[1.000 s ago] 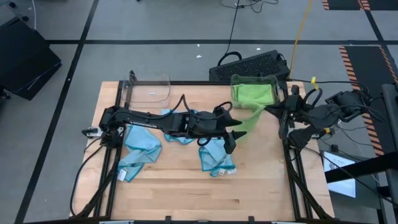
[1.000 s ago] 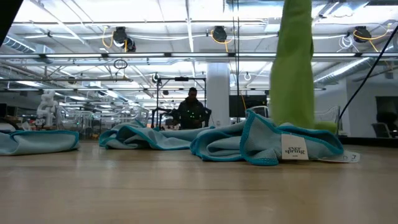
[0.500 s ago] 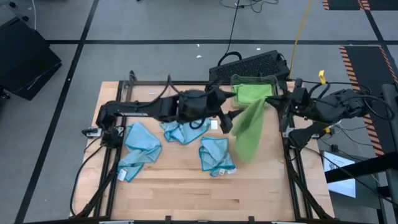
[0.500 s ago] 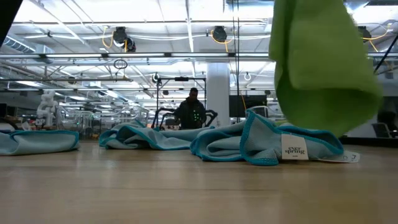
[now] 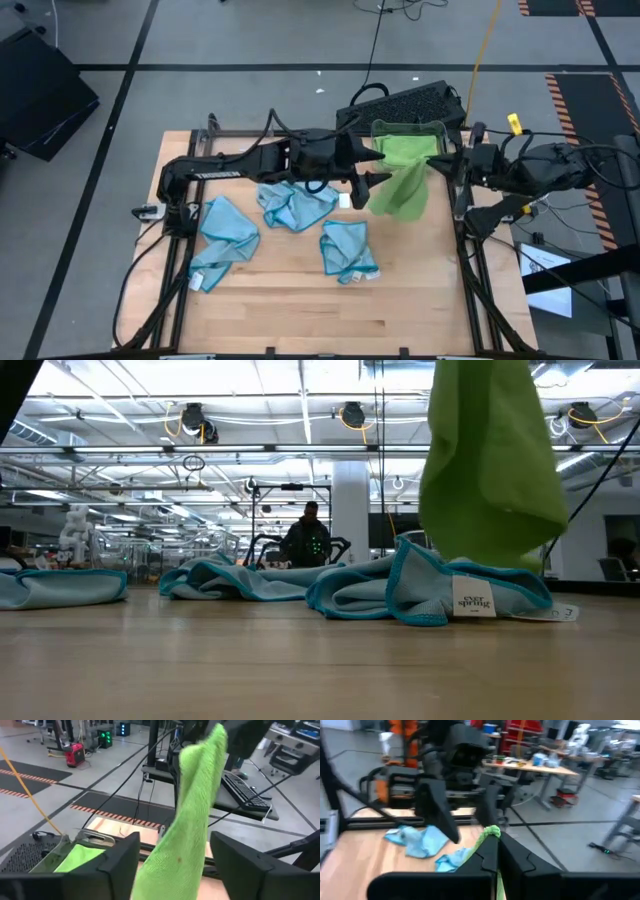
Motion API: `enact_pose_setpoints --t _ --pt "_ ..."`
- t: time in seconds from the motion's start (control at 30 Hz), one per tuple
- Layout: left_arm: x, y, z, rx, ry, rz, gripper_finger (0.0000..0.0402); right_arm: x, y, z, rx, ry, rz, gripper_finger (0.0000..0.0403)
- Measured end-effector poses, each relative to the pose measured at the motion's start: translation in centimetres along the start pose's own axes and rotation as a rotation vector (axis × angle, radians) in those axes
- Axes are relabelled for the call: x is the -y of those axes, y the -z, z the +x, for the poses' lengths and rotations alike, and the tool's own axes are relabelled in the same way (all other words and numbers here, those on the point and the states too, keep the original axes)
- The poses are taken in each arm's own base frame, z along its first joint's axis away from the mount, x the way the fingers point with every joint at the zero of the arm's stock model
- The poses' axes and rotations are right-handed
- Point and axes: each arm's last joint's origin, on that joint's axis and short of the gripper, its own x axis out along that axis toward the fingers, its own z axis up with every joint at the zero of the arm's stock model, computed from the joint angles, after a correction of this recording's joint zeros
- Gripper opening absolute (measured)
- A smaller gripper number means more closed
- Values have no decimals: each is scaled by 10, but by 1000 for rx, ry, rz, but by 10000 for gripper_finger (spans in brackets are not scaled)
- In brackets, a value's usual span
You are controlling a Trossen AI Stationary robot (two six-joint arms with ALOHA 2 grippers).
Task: Sort microfiber towel by color & place in baskets
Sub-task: Fold the green towel
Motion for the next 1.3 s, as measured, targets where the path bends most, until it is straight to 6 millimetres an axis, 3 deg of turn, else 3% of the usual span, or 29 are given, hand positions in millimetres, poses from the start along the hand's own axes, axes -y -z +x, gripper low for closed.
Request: enact_pose_setpoints --t 0.37,0.6,0.73,0.9,1.3 --pt "3 1 0 -6 9 -59 102 23 -2 -22 66 85 38 0" --pt "7 5 -1 -35 -30 -52 69 31 -4 -31 107 90 58 0" --pt "7 12 1 -62 -41 -56 93 35 -10 -33 155 175 119 0" --pt "11 29 7 -106 -38 -64 153 33 -15 -30 185 200 132 0" --pt "23 104 30 -106 -101 -191 253 14 -18 -9 155 190 85 0"
